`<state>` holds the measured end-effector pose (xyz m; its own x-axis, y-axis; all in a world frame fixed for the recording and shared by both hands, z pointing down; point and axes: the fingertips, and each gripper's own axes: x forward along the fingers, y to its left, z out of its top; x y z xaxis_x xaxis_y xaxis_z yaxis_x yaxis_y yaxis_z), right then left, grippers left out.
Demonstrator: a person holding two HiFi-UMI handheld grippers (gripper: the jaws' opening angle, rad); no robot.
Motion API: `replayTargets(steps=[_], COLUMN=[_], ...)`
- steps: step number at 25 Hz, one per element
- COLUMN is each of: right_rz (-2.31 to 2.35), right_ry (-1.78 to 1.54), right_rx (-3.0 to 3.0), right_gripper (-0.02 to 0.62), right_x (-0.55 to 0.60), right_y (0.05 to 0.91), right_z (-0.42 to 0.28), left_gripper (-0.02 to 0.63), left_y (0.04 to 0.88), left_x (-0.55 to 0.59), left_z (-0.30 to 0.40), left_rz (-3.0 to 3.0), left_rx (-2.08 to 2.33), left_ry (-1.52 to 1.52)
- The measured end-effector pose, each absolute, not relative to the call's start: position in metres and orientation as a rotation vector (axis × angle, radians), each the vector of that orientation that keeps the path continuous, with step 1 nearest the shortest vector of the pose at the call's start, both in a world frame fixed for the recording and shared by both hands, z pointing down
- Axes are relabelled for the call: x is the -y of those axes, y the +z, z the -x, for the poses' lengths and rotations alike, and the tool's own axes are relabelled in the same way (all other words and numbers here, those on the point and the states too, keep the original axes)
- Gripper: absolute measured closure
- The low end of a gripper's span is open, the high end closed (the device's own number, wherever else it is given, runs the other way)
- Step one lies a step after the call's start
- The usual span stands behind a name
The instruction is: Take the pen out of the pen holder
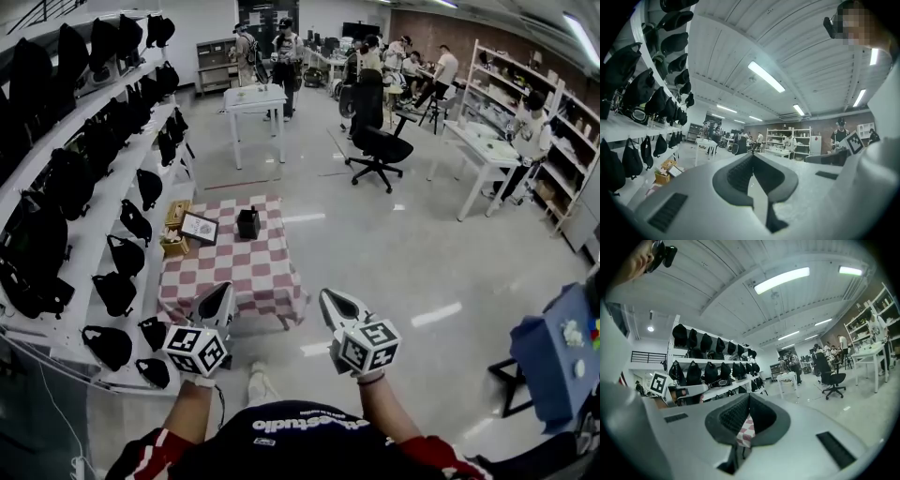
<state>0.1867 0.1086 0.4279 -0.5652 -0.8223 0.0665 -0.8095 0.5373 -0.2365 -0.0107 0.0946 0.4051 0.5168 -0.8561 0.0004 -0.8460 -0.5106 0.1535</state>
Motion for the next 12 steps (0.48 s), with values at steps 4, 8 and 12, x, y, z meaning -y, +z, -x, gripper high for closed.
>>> replayTargets(steps=[4,8,12], right_rz=[1.445,1.448,1.459], right_ry=[-0.395,-0.418,-0.430], right_rx=[-2.729,-2.740,-2.746], right_gripper=[0.592,0.592,0.592], right_x=[-0.110,-0.108,-0.103], right_y=[0.436,0.441,0.445], right_z=[-0.184,-0.181,-0.179], left_gripper=[0.600,0.600,0.600], left_y=[0.412,0.417,0.420], left_x=[-0.092,-0.088,-0.083], left_z=[0.010,0.014,0.021], left_rz=[-2.612,-2.597,-2.589], left_rx=[1.465,1.468,1.473], left_ry=[-0.105,-0.103,-0.100])
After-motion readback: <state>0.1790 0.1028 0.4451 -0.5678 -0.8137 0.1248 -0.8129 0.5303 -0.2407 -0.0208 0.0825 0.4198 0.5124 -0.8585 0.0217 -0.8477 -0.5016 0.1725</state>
